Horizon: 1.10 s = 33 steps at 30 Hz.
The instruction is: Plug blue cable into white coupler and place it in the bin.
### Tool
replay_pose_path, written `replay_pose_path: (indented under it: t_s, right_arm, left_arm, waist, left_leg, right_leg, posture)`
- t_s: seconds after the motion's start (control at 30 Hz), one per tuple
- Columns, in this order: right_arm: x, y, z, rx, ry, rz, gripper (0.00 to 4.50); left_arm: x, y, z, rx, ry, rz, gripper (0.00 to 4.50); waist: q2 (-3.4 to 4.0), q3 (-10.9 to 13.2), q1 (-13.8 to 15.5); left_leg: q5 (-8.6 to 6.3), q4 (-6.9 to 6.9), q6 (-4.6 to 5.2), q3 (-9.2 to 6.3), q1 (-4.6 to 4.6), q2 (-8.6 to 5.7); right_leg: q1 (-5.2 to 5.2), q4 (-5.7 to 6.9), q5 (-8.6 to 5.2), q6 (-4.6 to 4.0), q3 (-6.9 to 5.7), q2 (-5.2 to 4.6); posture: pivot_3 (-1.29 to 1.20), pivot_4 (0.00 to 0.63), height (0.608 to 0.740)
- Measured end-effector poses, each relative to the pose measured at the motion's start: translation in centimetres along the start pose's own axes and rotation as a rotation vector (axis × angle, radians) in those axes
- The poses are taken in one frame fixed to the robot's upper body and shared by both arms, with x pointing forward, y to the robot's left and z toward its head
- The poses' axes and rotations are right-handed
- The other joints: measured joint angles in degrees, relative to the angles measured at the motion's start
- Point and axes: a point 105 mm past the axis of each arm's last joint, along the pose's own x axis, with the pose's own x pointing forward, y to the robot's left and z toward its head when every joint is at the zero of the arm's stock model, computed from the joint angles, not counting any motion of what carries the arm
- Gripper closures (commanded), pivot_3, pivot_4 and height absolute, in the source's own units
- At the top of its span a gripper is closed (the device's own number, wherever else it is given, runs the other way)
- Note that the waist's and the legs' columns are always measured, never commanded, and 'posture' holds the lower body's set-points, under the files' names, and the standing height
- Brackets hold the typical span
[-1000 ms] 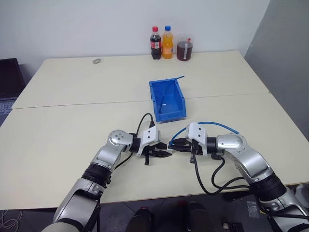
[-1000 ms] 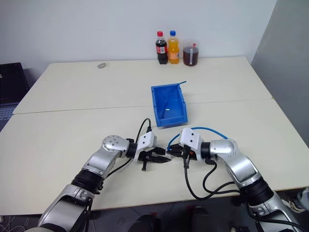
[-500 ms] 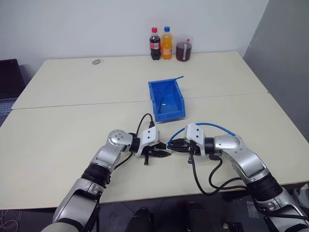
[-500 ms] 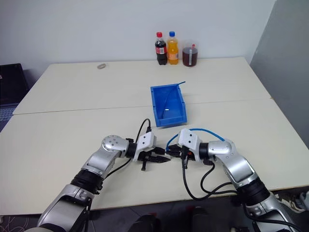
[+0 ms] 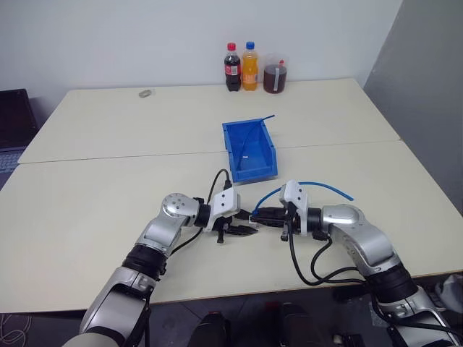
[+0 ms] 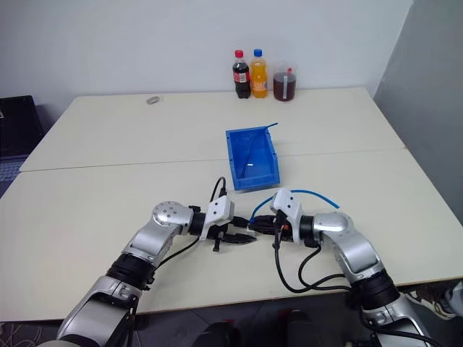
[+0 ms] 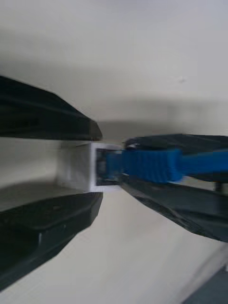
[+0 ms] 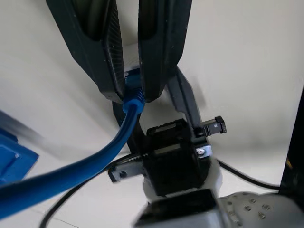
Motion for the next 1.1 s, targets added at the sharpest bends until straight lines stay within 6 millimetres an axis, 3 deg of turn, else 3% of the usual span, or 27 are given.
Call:
replay_pose_path:
  t_s: [0.13, 0.2, 0.3, 0.4, 0.43, 0.7, 0.77, 0.9, 1.1]
  right_arm:
    - [-1.0, -0.8, 0.7, 0.14, -0.033, -0.062, 4.34]
    - [-1.5, -1.6, 2.5, 0.218, -0.09, -0.096, 4.34]
    - [-2.5, -3.7, 8.5, 0.247, -0.22, -0.144, 4.34]
    - [-3.2, -5.7, 13.0, 0.262, -0.303, -0.175, 4.34]
    - [-3.1, -6.4, 13.4, 0.284, -0.308, -0.182, 4.34]
    - [-0.5, -12.1, 12.0, 0.358, -0.207, -0.309, 4.34]
    - [0.2, -13.2, 11.4, 0.361, -0.188, -0.343, 3.67]
    - [1.0, -14.2, 10.3, 0.364, -0.15, -0.388, 2.82]
    - [0.3, -15.3, 10.1, 0.332, -0.131, -0.449, 1.49]
  left_arm:
    - [-1.0, 1.0, 1.2, -0.042, -0.055, 0.075, 1.19]
    - [-2.1, 1.5, 1.9, -0.055, -0.078, 0.124, 0.82]
    - [-3.6, 1.7, 3.3, -0.072, -0.125, 0.211, 0.17]
    - [-4.9, 2.0, 4.9, -0.086, -0.181, 0.323, 0.07]
    - [-5.3, 2.0, 5.2, -0.086, -0.191, 0.36, 0.07]
    - [-7.9, 2.6, 5.6, -0.169, -0.238, 0.674, 0.07]
    - [-8.1, 2.5, 5.4, -0.195, -0.25, 0.738, 0.0]
    - [-8.1, 2.2, 4.7, -0.239, -0.246, 0.793, 0.0]
    - [-8.2, 1.9, 4.9, -0.246, -0.242, 0.803, 0.0]
  waist:
    - [-0.01, 0.02, -0.01]
    - [0.0, 0.07, -0.35]
    - [0.03, 0.09, -0.61]
    - [0.03, 0.08, -0.22]
    - [0.03, 0.08, -0.11]
    - [0.03, 0.09, -0.12]
    - [0.02, 0.09, -0.11]
    - [0.02, 0.09, -0.11]
    - [0.03, 0.09, -0.1]
  left_leg:
    - [0.0, 0.0, 0.0, -0.03, -0.08, 0.0]
    - [0.0, 0.0, -0.01, 0.03, -0.08, 0.04]
    - [0.04, -0.02, -0.07, -0.02, -0.06, 0.09]
    - [0.05, -0.09, -0.08, -0.09, -0.05, 0.08]
    - [0.05, -0.08, -0.08, -0.08, -0.05, 0.07]
    - [0.06, -0.1, -0.08, 0.13, -0.1, -0.04]
    - [0.06, -0.11, -0.08, 0.12, -0.1, -0.02]
    - [0.07, -0.12, -0.09, 0.13, -0.12, -0.02]
    - [0.07, -0.12, -0.1, 0.12, -0.12, -0.01]
  right_leg:
    - [-0.06, 0.0, 0.0, 0.0, 0.0, -0.01]
    - [-0.12, 0.01, 0.03, -0.04, 0.07, -0.02]
    - [-0.14, 0.05, 0.06, -0.08, 0.04, -0.04]
    - [-0.11, 0.04, 0.06, -0.09, -0.01, -0.02]
    - [-0.1, 0.03, 0.06, -0.09, -0.01, -0.02]
    - [-0.15, -0.02, 0.07, -0.11, 0.1, -0.05]
    - [-0.15, -0.03, 0.08, -0.12, 0.09, -0.05]
    - [-0.17, -0.05, 0.15, -0.24, 0.08, -0.06]
    - [-0.16, -0.04, 0.15, -0.24, 0.07, -0.04]
  posture:
    - [0.0, 0.15, 0.74]
    - [0.0, 0.15, 0.74]
    - [0.0, 0.15, 0.74]
    - [0.0, 0.15, 0.74]
    - [0.0, 0.15, 0.74]
    - [0.0, 0.15, 0.74]
    - [0.0, 0.15, 0.74]
    - [0.0, 0.15, 0.74]
    - [0.0, 0.15, 0.74]
